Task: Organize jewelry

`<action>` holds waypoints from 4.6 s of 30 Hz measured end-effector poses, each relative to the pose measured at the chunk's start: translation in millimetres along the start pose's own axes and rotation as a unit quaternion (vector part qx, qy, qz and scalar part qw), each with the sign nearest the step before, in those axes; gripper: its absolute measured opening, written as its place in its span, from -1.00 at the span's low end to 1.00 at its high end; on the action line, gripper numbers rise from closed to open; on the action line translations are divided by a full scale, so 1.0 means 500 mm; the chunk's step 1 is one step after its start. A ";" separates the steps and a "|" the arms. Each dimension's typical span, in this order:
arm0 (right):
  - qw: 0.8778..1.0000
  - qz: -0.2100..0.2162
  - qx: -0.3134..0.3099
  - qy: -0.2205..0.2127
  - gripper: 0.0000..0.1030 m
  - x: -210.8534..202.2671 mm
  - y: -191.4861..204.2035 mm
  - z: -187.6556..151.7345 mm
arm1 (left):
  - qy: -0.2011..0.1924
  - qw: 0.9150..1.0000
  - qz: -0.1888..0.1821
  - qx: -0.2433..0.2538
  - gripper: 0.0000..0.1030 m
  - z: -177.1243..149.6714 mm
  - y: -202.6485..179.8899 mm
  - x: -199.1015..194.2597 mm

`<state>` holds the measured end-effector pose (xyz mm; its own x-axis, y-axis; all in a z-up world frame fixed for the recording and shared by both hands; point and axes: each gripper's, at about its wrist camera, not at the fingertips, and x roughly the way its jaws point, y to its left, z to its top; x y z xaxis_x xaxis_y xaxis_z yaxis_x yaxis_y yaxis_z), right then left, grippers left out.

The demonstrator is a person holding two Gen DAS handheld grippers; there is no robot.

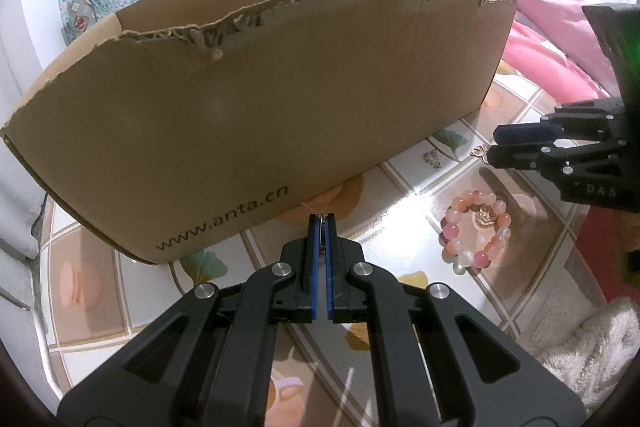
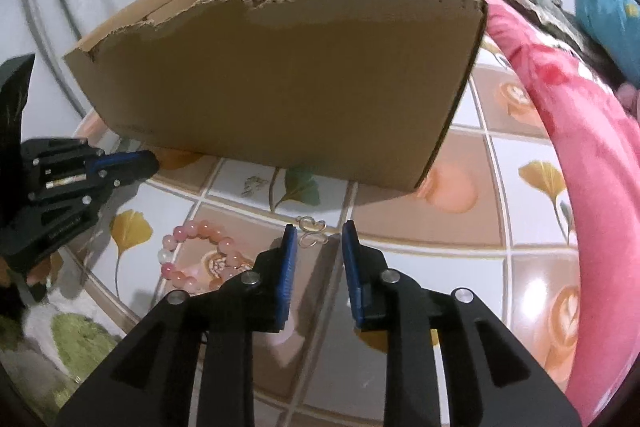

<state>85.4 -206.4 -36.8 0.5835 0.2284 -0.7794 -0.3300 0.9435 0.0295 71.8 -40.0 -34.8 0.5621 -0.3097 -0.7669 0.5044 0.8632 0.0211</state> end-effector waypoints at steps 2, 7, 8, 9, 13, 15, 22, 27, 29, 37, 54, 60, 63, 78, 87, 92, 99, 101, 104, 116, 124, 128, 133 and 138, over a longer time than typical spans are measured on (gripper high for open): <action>1.000 0.007 -0.008 0.009 -0.55 0.005 -0.001 0.003 | 0.000 1.000 0.001 0.000 -0.96 0.000 0.000 0.000; 0.997 0.070 0.006 0.022 -0.55 0.011 0.003 0.007 | 0.000 1.000 0.000 -0.002 -0.96 0.001 0.002 0.002; 0.996 0.082 0.011 0.024 -0.55 0.010 0.004 0.005 | 0.001 1.000 0.001 -0.001 -0.96 0.001 0.001 0.003; 0.995 0.093 0.018 0.024 -0.55 0.009 0.003 0.004 | 0.001 1.000 0.001 0.000 -0.96 0.002 0.001 0.004; 0.997 0.076 0.020 0.013 -0.55 0.002 0.001 0.004 | 0.002 1.000 0.001 0.000 -0.96 0.005 0.001 0.004; 0.998 0.053 0.017 0.011 -0.55 0.002 -0.001 0.004 | 0.001 1.000 0.001 -0.001 -0.96 0.006 0.003 0.004; 0.999 0.024 0.021 0.009 -0.55 0.017 0.015 0.007 | 0.001 1.000 0.000 -0.003 -0.96 0.005 0.004 0.004; 1.000 -0.010 -0.016 0.002 -0.61 0.023 0.049 0.005 | 0.001 1.000 0.000 -0.002 -0.96 0.004 0.003 0.005; 1.000 0.002 -0.011 0.004 -0.69 0.023 0.047 0.006 | 0.000 1.000 0.000 -0.003 -0.96 0.004 0.004 0.005; 1.000 0.019 0.009 0.000 -0.90 0.018 0.026 0.010 | 0.000 1.000 -0.001 -0.003 -0.96 0.004 0.005 0.004; 1.000 0.009 -0.005 0.013 -0.68 0.040 -0.016 0.024 | 0.000 1.000 -0.003 -0.004 -0.96 0.005 0.006 0.000; 1.000 0.015 0.003 0.010 -0.68 0.034 -0.031 0.025 | -0.001 1.000 -0.004 -0.005 -0.96 0.005 0.006 -0.001; 1.000 0.021 0.012 0.008 -0.68 0.027 -0.032 0.030 | -0.002 1.000 -0.004 -0.005 -0.96 0.005 0.005 0.000; 0.999 0.021 0.021 -0.045 -0.68 -0.074 -0.034 0.023 | -0.034 0.999 -0.005 0.010 -0.96 0.009 -0.014 -0.067; 0.989 0.041 0.000 -0.140 -0.68 -0.190 -0.003 0.065 | -0.140 0.985 -0.097 -0.021 -0.96 0.060 -0.001 -0.221; 0.981 0.040 -0.010 -0.189 -0.68 -0.209 -0.007 0.129 | -0.170 0.979 -0.108 -0.028 -0.96 0.139 0.017 -0.222; 0.989 0.025 0.013 -0.147 -0.68 -0.114 -0.039 0.231 | -0.119 0.991 -0.054 -0.025 -0.96 0.226 0.059 -0.110; 0.991 0.027 0.014 -0.133 -0.68 -0.092 -0.040 0.250 | -0.102 0.993 -0.044 -0.031 -0.96 0.236 0.077 -0.085; 0.994 0.028 0.026 -0.106 -0.68 -0.053 -0.046 0.273 | -0.079 0.995 -0.038 -0.042 -0.96 0.249 0.101 -0.049; 0.990 0.064 0.060 -0.109 -0.50 -0.041 -0.066 0.293 | -0.080 0.994 -0.031 -0.067 -0.64 0.235 0.147 -0.041; 0.982 0.061 0.068 -0.166 -0.34 -0.134 -0.082 0.263 | -0.119 0.990 -0.025 -0.077 -0.44 0.217 0.148 -0.118; 0.977 0.054 0.068 -0.196 -0.29 -0.203 -0.085 0.213 | -0.139 0.987 -0.033 -0.078 -0.27 0.186 0.135 -0.177; 0.977 0.035 0.067 -0.198 -0.12 -0.248 -0.087 0.144 | -0.152 0.985 -0.053 -0.066 0.01 0.128 0.104 -0.245; 0.979 0.034 0.097 -0.177 -0.09 -0.258 -0.103 0.068 | -0.146 0.986 -0.068 -0.040 0.24 0.065 0.052 -0.285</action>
<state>52.3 -276.3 83.7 0.7971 0.3279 -0.5070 -0.2487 0.9435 0.2191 26.3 13.5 95.7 0.6642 -0.5160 -0.5409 0.5414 0.8310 -0.1279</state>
